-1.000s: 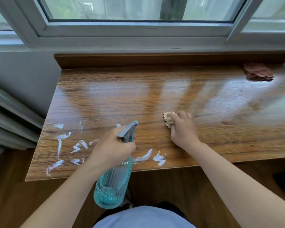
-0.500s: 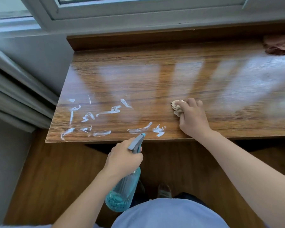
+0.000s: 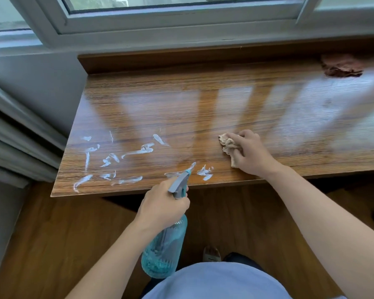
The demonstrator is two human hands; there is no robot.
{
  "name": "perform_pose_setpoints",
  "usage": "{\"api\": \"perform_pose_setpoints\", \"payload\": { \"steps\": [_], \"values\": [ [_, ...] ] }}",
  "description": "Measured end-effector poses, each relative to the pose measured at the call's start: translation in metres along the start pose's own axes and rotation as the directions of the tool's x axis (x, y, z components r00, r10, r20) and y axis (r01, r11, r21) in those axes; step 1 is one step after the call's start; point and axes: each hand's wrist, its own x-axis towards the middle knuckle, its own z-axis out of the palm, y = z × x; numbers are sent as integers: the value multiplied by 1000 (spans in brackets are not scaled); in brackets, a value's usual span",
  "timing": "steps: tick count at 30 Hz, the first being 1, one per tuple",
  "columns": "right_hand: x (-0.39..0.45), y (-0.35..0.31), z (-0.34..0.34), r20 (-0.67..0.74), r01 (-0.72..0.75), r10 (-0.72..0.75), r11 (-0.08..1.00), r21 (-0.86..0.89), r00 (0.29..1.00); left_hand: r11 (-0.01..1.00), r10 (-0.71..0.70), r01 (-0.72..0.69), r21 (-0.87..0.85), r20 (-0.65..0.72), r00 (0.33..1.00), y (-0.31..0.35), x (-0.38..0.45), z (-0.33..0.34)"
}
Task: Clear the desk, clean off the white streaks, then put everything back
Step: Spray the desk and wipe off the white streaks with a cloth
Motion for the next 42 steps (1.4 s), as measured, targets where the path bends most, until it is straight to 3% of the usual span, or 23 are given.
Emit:
{"api": "perform_pose_setpoints", "payload": {
  "steps": [3,6,9,12,14,16,17,19,22,24,26,28,30,32,34,36,38,40,42],
  "values": [
    [-17,-30,16,-49,9,-12,997,-74,999,998,58,-58,6,-16,998,-10,3,-26],
    [-52,-84,48,-2,186,-187,976,-117,982,996,86,-86,-6,-51,995,-20,5,-51],
    [-59,-91,51,44,325,-323,932,-160,945,991,118,-120,-59,-49,992,-30,10,-71],
    [-32,-63,29,-66,56,-70,980,-189,995,988,145,-148,-53,-48,988,-36,14,-83],
    [-15,-50,18,-198,-206,169,961,-183,965,983,168,-171,-60,-45,985,-37,14,-89],
    [-14,-67,24,-249,-308,261,936,-171,933,980,180,-184,-72,-51,982,-37,13,-93],
    [-19,-84,31,-225,-265,223,948,-176,948,979,181,-185,-81,-57,982,-37,14,-94],
    [-40,-118,50,-81,-42,29,987,-157,996,980,170,-176,-97,-63,983,-37,17,-94],
    [-56,-121,56,91,218,-208,967,-128,974,982,162,-166,-91,-52,985,-34,17,-93],
    [-45,-96,45,58,142,-134,975,-168,989,980,167,-170,-101,-42,985,-32,17,-92],
    [-35,-75,32,-95,-79,61,979,-191,994,978,171,-175,-111,-42,984,-31,17,-93],
    [-34,-76,31,-220,-256,220,955,-152,950,977,174,-178,-118,-46,984,-30,18,-94],
    [-42,-97,43,-172,-211,189,970,-119,967,970,171,-174,-171,-29,985,-28,20,-94],
    [-57,-122,56,-1,-4,4,997,-72,1000,953,166,-163,-255,-12,986,-25,23,-94],
    [-63,-128,57,119,135,-132,991,-17,984,944,166,-162,-289,-14,986,-22,25,-94],
    [-55,-117,39,106,45,-57,993,105,993,942,169,-166,-292,-16,985,-18,26,-94],
    [-41,-96,18,-59,-78,90,979,186,994,944,158,-158,-289,-24,987,-16,25,-96],
    [-27,-73,-1,-235,-171,201,975,143,951,949,142,-147,-277,-39,989,-16,25,-96],
    [-19,-60,-11,-243,-229,246,969,97,938,953,145,-150,-263,-39,989,-16,25,-95]
  ]
}}
